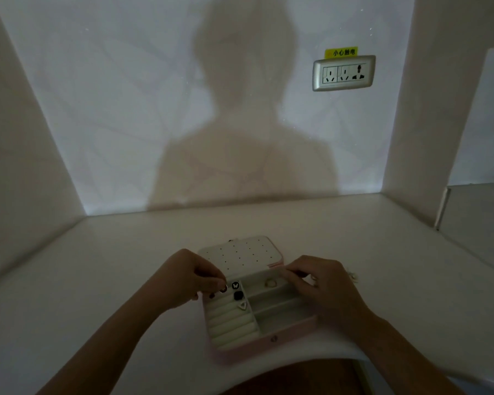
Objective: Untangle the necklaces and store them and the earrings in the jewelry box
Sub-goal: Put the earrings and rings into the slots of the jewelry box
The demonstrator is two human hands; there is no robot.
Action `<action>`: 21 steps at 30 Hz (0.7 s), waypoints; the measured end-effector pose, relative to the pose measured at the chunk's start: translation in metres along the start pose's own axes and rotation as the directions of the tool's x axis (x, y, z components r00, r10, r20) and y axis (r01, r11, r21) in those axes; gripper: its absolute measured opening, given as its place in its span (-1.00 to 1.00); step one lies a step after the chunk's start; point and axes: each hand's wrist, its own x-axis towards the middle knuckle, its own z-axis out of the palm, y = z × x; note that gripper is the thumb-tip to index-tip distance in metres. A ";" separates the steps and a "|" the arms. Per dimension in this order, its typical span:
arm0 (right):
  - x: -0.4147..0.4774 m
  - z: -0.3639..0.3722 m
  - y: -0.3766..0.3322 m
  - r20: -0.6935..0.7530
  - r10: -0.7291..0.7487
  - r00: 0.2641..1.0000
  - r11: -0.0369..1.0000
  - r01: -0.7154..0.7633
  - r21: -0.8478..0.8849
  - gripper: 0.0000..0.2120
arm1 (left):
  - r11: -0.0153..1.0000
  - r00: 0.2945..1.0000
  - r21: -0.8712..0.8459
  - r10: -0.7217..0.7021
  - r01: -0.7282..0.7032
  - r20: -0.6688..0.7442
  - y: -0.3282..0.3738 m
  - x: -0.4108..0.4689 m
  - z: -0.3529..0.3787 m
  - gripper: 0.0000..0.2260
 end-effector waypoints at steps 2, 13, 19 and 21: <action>0.000 0.000 -0.001 0.001 0.007 1.000 1.000 -0.007 0.012 -0.77 | 0.999 0.999 0.039 0.020 -0.019 -0.027 0.000 0.000 0.005 -0.81; -0.001 0.000 -0.003 -0.001 0.025 1.000 1.000 -0.025 -0.010 -0.87 | 0.993 0.999 0.116 0.027 -0.023 -0.025 -0.004 0.013 0.010 -0.91; -0.001 0.000 -0.004 0.005 0.034 0.999 0.999 -0.034 0.003 -0.86 | 0.991 0.996 0.124 0.060 -0.051 -0.069 -0.008 0.019 0.012 -0.92; -0.001 0.000 -0.006 0.004 0.030 1.000 1.000 -0.030 0.005 -0.86 | 0.988 0.994 0.142 0.066 -0.053 -0.088 -0.009 0.020 0.012 -0.84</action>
